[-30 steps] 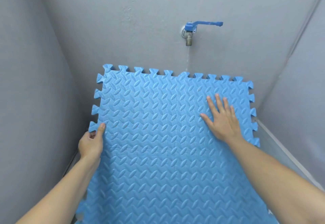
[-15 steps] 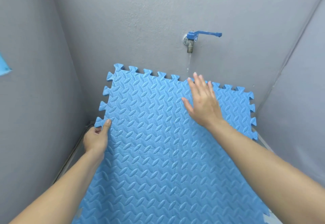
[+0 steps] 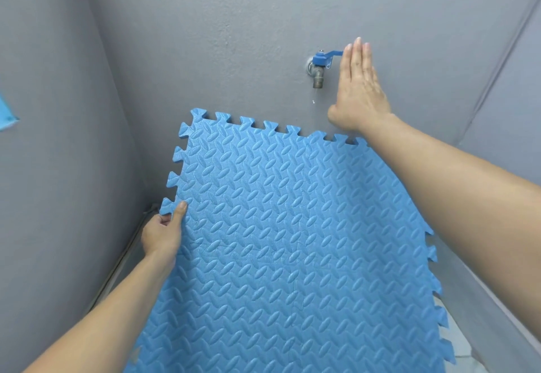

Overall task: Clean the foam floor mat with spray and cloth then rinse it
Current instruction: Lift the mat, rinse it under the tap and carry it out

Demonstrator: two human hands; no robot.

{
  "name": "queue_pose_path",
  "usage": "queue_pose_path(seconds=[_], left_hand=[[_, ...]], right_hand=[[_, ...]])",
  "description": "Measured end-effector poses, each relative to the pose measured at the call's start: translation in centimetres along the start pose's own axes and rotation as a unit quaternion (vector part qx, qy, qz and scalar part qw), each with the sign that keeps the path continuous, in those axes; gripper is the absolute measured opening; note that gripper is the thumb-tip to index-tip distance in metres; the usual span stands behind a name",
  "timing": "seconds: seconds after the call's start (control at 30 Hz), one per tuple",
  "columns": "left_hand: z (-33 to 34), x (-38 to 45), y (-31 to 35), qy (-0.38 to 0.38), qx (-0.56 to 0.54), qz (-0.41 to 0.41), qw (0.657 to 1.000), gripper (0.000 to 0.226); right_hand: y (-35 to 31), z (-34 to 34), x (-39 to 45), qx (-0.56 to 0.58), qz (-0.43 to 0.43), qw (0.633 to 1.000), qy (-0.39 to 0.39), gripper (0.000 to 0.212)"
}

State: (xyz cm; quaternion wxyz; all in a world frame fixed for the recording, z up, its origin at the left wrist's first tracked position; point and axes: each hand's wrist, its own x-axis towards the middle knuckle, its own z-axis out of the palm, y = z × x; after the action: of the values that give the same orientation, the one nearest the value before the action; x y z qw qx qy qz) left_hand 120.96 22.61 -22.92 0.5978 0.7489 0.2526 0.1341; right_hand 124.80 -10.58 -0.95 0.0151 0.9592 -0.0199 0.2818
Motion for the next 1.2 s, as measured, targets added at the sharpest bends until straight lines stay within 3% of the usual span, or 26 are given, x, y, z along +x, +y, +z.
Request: queue_pose_path(seconds=[0.1,0.2,0.27,0.33,0.4,0.47,0.5,0.57,0.67,0.83,1.0,1.2], left_hand=[[0.0,0.0,0.0,-0.002,0.002,-0.005,1.0,0.058],[-0.1,0.0,0.0,0.001,0.001,-0.006,1.0,0.059],[-0.1,-0.1,0.2,0.002,0.001,0.0,1.0,0.058],[-0.2,-0.4,0.3,0.001,0.002,0.006,1.0,0.058],[-0.2,-0.5,0.4,0.002,0.006,0.009,1.0,0.059],[-0.2,-0.5,0.4,0.003,0.01,0.01,1.0,0.06],[-0.3,-0.5,0.3,0.001,0.01,0.011,1.0,0.061],[-0.4,-0.5,0.1,-0.009,0.021,0.013,1.0,0.063],[-0.8,-0.9,-0.6,-0.051,0.058,0.056,0.996,0.07],[-1.4,-1.7,-1.0,-0.145,0.118,0.131,0.974,0.076],[-1.7,-2.3,0.2,-0.146,0.156,0.147,0.966,0.083],[-3.1,-2.3,0.6,-0.137,0.159,0.146,0.967,0.075]], right_hand=[[0.8,-0.8,0.4,0.031,-0.015,0.999,-0.035,0.096],[2.0,-0.2,-1.5,0.21,0.023,0.977,-0.015,0.09],[4.1,2.6,-5.3,0.299,0.119,0.946,0.042,0.085],[6.7,6.3,-10.8,0.279,0.272,0.919,0.062,0.087],[9.4,9.2,-16.5,0.23,0.408,0.884,0.003,0.101],[12.4,11.6,-21.4,0.253,0.462,0.847,-0.073,0.111],[13.3,12.2,-23.1,0.295,0.47,0.825,-0.106,0.109],[14.6,12.7,-25.1,0.365,0.476,0.787,-0.145,0.085],[15.7,12.2,-25.0,0.413,0.492,0.757,-0.117,0.05],[16.9,11.2,-25.3,0.42,0.53,0.735,-0.047,0.072],[15.9,10.0,-26.0,0.418,0.542,0.728,0.023,0.049],[14.8,8.8,-26.7,0.433,0.524,0.732,0.04,0.051]])
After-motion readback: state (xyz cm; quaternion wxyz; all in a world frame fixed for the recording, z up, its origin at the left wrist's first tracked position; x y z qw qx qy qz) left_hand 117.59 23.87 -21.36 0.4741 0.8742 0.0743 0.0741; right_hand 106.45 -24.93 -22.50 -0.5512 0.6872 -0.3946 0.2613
